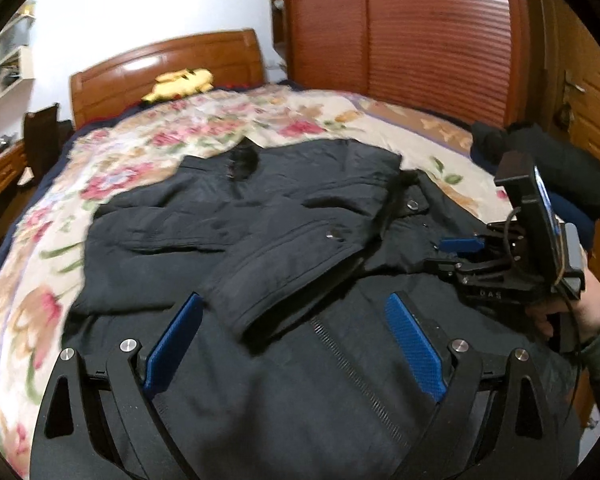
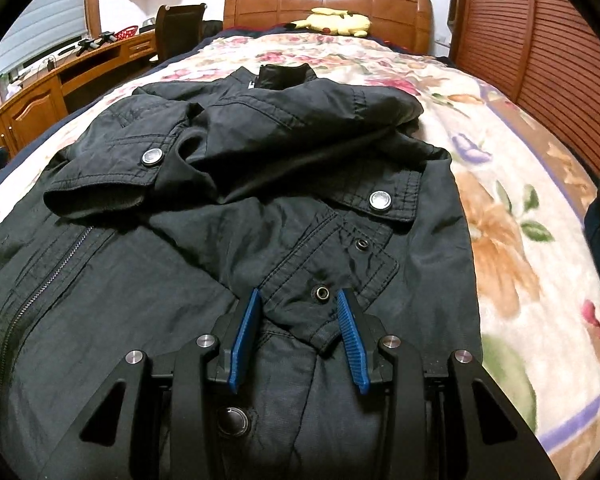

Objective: Fold large clothes

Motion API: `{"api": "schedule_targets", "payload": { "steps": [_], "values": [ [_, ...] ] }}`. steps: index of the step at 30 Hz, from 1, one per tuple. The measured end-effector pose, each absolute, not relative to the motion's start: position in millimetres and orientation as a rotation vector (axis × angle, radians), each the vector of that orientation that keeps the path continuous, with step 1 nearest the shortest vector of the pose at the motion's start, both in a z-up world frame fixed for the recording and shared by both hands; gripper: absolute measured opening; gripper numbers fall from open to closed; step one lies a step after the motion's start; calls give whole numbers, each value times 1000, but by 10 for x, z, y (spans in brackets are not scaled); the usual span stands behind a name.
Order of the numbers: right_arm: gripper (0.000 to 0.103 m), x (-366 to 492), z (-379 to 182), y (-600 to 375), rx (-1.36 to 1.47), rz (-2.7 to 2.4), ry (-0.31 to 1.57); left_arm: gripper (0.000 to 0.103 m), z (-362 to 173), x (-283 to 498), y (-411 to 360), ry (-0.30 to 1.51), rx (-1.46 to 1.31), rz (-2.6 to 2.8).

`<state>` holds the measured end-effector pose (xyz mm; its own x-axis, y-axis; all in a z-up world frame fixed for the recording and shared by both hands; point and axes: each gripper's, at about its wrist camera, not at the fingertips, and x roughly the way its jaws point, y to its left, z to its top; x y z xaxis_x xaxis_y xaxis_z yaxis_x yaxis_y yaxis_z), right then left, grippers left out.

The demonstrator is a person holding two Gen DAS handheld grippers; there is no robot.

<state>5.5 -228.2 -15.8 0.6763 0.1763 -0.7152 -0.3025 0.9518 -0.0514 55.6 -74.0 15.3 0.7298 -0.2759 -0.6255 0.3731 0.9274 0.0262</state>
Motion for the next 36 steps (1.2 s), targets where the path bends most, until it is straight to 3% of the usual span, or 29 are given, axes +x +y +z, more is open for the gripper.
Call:
{"api": "schedule_targets", "payload": {
  "steps": [10, 14, 17, 19, 21, 22, 30, 36],
  "values": [
    [42, 25, -144, -2313, -161, 276, 777, 94, -119, 1019, -1274, 794, 284, -396],
    [42, 25, -142, -2318, -158, 278, 777, 87, -242, 1152, -1354, 832, 357, -350],
    [42, 25, -143, -2312, -152, 279, 778, 63, -286, 1189, -1347, 834, 398, -304],
    [42, 26, -145, -2309, -149, 279, 779, 33, -306, 1179, -1334, 830, 428, -294],
    [42, 31, -149, -2310, -147, 279, 779, 16, -284, 1155, -1279, 823, 446, -292],
    [42, 28, -147, -2296, -146, 278, 780, 13, -241, 1138, -1227, 816, 431, -304],
    [42, 32, -150, -2303, -148, 278, 780, 8, 315, 1020, -485, 695, 192, -285],
    [42, 32, -158, -2293, -151, 274, 781, 7, 439, 936, -9, 671, 115, -248]
  ]
}}
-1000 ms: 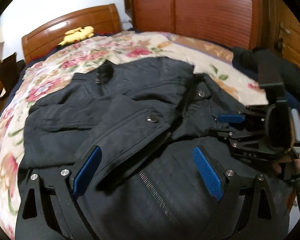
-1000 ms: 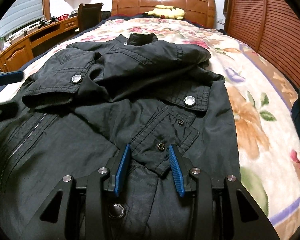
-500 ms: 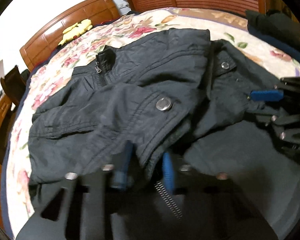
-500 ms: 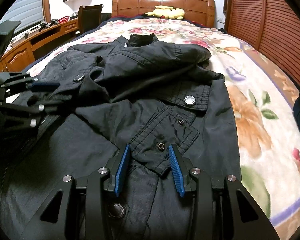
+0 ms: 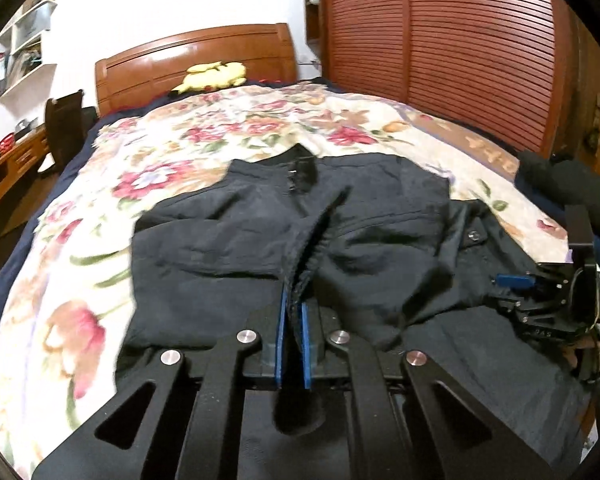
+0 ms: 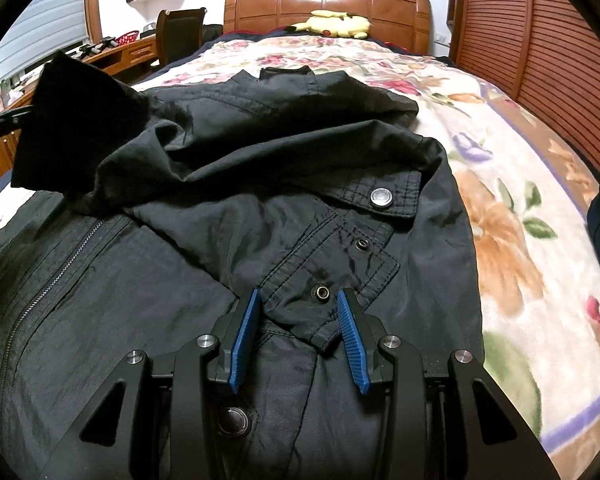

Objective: Fold large clothes

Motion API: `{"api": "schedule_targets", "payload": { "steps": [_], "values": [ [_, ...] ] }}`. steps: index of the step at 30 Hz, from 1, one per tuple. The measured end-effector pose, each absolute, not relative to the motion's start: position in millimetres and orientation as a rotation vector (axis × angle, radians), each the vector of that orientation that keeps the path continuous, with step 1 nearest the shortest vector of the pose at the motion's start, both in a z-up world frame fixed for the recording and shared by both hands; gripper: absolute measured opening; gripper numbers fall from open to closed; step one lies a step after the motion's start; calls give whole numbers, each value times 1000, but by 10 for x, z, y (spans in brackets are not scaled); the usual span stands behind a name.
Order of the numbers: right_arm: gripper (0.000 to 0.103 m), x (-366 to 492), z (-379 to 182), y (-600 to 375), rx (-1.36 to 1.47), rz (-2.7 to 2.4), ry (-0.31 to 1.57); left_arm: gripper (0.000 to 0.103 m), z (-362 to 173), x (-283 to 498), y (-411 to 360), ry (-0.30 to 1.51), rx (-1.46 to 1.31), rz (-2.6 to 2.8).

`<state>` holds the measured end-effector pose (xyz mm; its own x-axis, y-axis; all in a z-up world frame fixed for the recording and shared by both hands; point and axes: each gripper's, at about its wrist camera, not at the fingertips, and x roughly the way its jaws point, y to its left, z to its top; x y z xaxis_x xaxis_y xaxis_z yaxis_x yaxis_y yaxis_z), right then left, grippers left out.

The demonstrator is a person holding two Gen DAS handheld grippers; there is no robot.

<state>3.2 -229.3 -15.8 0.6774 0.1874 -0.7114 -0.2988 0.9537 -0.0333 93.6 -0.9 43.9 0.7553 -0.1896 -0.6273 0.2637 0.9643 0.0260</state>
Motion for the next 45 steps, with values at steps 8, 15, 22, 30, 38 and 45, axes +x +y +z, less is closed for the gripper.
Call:
{"api": "schedule_targets", "payload": {
  "steps": [8, 15, 22, 30, 38, 45],
  "values": [
    [42, 38, -160, -2289, -153, 274, 781, 7, 565, 592, 523, 615, -47, -239],
    [42, 37, -159, -2290, -154, 274, 780, 7, 290, 285, 669, 676, -83, -246],
    [42, 39, -155, -2293, -154, 276, 781, 7, 74, 35, 588, 692, -73, -237],
    [42, 53, -78, -2406, -104, 313, 790, 15, 56, -40, 581, 643, -63, -153],
    [42, 187, 333, -2674, -126, 259, 686, 76, 16, -108, 670, 586, -79, -154],
    [42, 742, 163, -2627, -253, 170, 764, 78, -106, -18, 647, 600, -59, -142]
  ]
}}
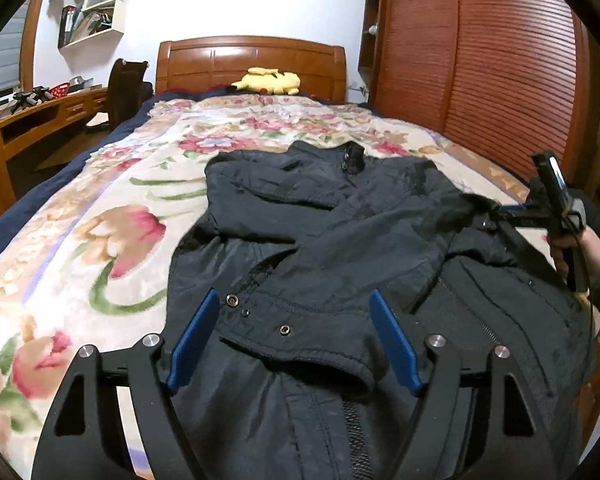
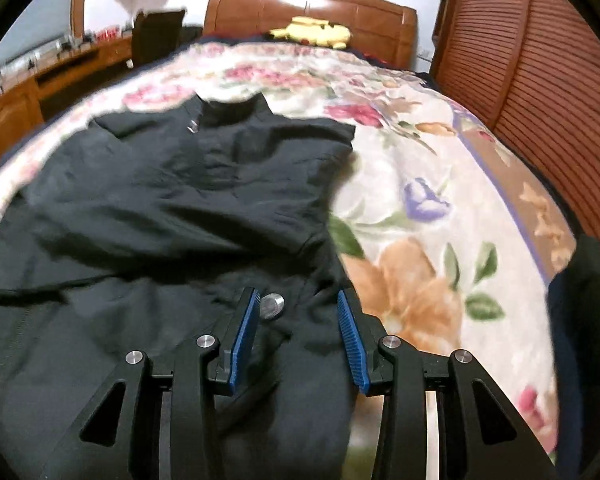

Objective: Fold large clothes

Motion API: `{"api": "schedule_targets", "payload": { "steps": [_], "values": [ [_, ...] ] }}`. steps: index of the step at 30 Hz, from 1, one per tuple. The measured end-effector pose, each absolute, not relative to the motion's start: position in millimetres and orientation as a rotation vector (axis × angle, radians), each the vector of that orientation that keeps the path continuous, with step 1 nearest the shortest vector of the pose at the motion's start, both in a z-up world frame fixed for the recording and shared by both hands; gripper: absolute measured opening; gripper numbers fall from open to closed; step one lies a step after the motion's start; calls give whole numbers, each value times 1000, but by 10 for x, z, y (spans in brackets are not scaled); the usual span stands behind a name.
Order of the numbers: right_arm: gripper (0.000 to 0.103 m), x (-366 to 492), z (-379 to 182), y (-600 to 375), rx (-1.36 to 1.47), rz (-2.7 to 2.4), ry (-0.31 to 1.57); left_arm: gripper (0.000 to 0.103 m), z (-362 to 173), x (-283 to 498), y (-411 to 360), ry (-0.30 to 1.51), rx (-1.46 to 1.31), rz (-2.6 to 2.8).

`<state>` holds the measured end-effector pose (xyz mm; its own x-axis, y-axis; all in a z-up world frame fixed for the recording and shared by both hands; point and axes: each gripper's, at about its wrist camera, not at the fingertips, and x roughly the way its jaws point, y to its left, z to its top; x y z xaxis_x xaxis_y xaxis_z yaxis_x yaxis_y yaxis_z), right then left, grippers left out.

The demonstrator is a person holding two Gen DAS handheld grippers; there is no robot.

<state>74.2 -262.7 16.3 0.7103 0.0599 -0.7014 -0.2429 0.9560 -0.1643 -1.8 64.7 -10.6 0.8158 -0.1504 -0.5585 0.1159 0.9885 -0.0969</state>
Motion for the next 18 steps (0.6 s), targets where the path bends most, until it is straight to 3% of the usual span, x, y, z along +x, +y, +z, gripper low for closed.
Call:
{"api": "schedule_targets", "payload": {
  "steps": [5, 6, 7, 8, 18],
  "values": [
    [42, 1002, 141, -2530, -310, 127, 755, 78, -151, 33, 621, 619, -52, -150],
    [30, 1058, 173, -2459, -314, 129, 750, 78, -150, 29, 616, 617, -50, -150],
    [10, 1084, 179, -2466, -311, 151, 746, 78, -147, 25, 606, 614, -48, -151],
    [7, 1096, 184, -2486, -316, 147, 740, 78, -146, 24, 602, 611, -46, -153],
    [4, 1171, -11, -2767, -244, 50, 829, 78, -175, 39, 588, 620, -33, -159]
  ]
}}
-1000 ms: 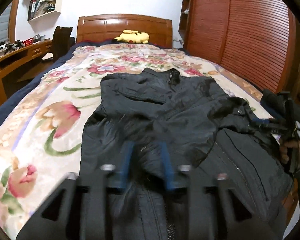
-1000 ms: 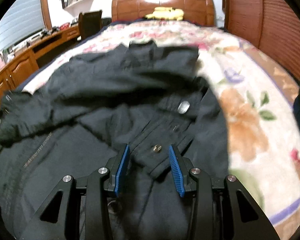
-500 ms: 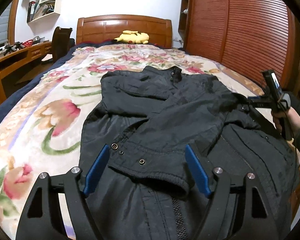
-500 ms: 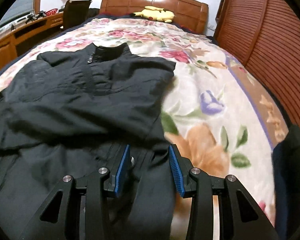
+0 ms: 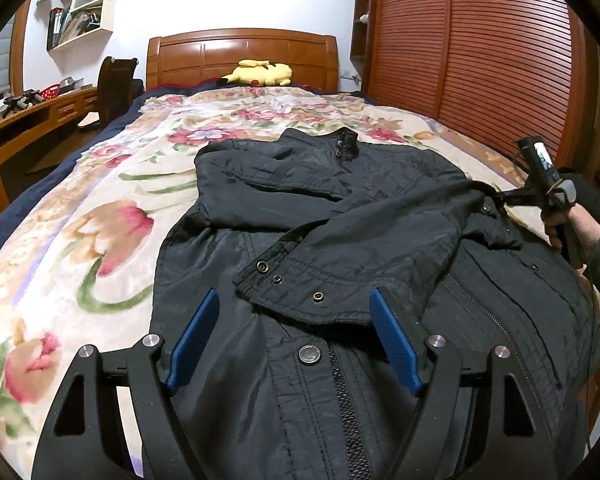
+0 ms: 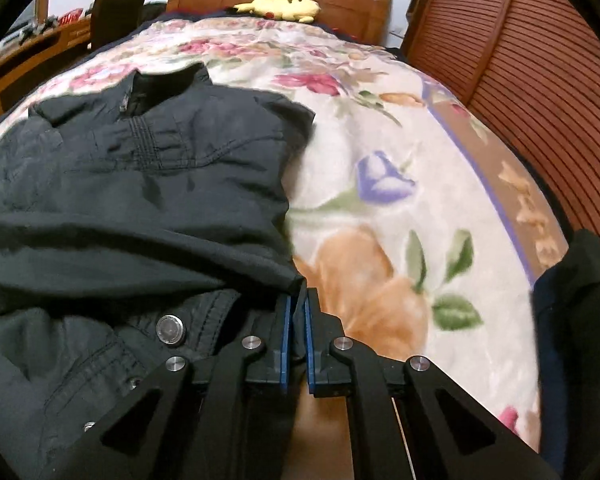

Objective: Fold large clothes

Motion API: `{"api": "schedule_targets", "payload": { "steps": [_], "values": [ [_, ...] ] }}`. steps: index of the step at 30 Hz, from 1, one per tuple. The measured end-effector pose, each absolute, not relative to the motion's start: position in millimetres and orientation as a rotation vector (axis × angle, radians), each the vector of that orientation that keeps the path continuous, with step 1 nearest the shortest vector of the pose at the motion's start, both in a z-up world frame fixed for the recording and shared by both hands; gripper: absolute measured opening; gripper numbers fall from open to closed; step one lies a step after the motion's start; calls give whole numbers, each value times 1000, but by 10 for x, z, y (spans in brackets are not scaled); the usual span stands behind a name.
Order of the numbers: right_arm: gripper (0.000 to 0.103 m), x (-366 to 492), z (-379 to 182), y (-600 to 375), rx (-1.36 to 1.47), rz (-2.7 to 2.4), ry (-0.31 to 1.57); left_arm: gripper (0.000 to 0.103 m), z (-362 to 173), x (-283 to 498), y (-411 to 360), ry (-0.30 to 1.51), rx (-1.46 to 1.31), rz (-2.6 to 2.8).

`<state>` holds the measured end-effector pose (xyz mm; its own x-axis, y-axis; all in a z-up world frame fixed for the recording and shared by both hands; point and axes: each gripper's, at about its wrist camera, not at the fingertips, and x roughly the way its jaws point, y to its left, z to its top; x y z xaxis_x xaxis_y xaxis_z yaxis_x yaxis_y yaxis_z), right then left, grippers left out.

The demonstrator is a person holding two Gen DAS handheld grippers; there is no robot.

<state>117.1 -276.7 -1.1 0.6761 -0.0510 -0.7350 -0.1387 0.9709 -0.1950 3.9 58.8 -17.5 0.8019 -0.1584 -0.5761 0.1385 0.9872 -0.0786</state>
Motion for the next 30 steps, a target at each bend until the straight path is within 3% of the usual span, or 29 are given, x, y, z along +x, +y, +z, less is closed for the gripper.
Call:
{"api": "schedule_targets", "payload": {
  "steps": [2, 4, 7, 16, 23, 30],
  "values": [
    [10, 1113, 99, -2810, -207, 86, 811, 78, -173, 33, 588, 622, -35, -160],
    [22, 993, 271, -2812, -210, 122, 759, 78, -171, 24, 594, 623, -36, -159],
    [30, 813, 473, -2793, -213, 182, 674, 78, -177, 24, 593, 624, -33, -156],
    [25, 990, 370, -2449, -217, 201, 702, 78, -187, 6, 599, 628, -29, -139],
    [25, 1221, -96, -2395, -262, 279, 894, 78, -198, 12, 596, 632, -26, -143],
    [25, 1153, -85, -2423, -264, 255, 881, 78, -196, 9, 572, 630, -11, -149]
  ]
}}
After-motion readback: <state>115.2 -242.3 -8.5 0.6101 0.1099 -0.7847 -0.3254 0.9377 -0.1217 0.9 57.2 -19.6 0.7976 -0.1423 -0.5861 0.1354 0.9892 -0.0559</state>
